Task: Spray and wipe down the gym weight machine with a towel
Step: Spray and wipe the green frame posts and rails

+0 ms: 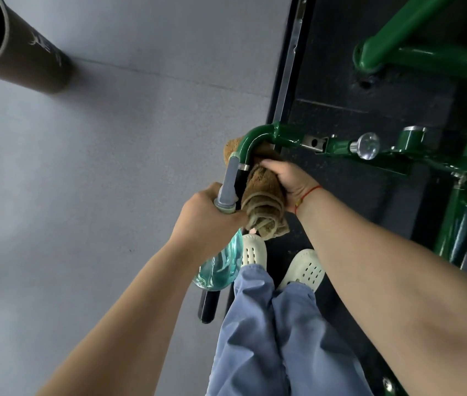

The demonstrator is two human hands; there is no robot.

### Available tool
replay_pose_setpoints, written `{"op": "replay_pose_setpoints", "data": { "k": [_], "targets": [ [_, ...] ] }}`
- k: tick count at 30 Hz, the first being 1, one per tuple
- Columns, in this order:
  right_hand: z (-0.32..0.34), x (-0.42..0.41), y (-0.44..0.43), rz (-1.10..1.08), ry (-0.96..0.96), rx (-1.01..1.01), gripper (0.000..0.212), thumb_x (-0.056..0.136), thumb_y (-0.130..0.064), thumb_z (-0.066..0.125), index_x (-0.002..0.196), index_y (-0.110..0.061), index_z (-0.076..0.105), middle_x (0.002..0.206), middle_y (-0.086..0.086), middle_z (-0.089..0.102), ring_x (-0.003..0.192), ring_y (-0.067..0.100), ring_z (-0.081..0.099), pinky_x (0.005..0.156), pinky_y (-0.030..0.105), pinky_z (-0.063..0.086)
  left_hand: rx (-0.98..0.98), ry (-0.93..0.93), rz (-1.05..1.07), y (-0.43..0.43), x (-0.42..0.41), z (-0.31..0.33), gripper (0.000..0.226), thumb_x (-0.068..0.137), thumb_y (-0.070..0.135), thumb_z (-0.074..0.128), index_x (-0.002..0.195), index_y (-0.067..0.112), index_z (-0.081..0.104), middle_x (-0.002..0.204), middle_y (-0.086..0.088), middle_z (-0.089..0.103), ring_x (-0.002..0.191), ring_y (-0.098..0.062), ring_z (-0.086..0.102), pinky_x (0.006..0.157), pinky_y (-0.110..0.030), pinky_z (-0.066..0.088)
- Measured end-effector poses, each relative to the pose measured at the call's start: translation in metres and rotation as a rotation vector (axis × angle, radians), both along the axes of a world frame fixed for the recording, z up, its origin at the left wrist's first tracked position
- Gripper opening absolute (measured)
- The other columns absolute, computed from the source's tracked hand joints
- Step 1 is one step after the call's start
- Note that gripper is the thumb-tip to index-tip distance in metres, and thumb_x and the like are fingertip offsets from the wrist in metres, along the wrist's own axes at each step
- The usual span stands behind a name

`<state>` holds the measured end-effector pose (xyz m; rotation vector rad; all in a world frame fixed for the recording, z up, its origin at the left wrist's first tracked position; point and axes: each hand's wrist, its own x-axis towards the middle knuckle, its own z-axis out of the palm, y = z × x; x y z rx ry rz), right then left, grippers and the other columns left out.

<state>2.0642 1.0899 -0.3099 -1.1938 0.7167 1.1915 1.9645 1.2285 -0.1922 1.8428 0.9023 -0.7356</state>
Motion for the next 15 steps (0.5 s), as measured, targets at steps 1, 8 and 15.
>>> {"op": "replay_pose_setpoints", "data": {
  "k": [1, 8, 15],
  "targets": [
    [0.002, -0.003, -0.004, -0.015, 0.004, 0.029, 0.041, 0.088, -0.029, 0.069, 0.122, -0.006, 0.066, 0.107, 0.021, 0.070, 0.092, 0.034, 0.070, 0.081, 0.047, 0.059, 0.003, 0.000, -0.003, 0.001, 0.000, 0.000, 0.015, 0.081, 0.019, 0.071, 0.087, 0.026, 0.060, 0.059, 0.007, 0.054, 0.037, -0.004, 0.040, 0.043, -0.022, 0.036],
    [0.024, -0.027, -0.055, -0.233, -0.060, 0.122, 0.048, 0.088, -0.028, 0.070, 0.134, -0.018, 0.062, 0.126, 0.020, 0.067, 0.111, 0.038, 0.067, 0.090, 0.051, 0.056, 0.132, -0.047, -0.088, -0.016, 0.005, 0.009, 0.024, 0.082, 0.021, 0.068, 0.102, 0.029, 0.057, 0.082, 0.005, 0.064, 0.062, -0.019, 0.055, 0.059, -0.029, 0.042],
    [0.037, -0.042, -0.116, -0.616, 0.075, -0.011, 0.056, 0.092, -0.035, 0.064, 0.139, -0.006, 0.055, 0.134, 0.025, 0.061, 0.119, 0.041, 0.063, 0.094, 0.052, 0.055, 0.210, -0.171, -0.353, -0.062, 0.016, 0.016, 0.051, 0.084, 0.030, 0.069, 0.132, 0.028, 0.053, 0.139, 0.013, 0.052, 0.102, -0.024, 0.063, 0.077, -0.035, 0.052]
  ]
}}
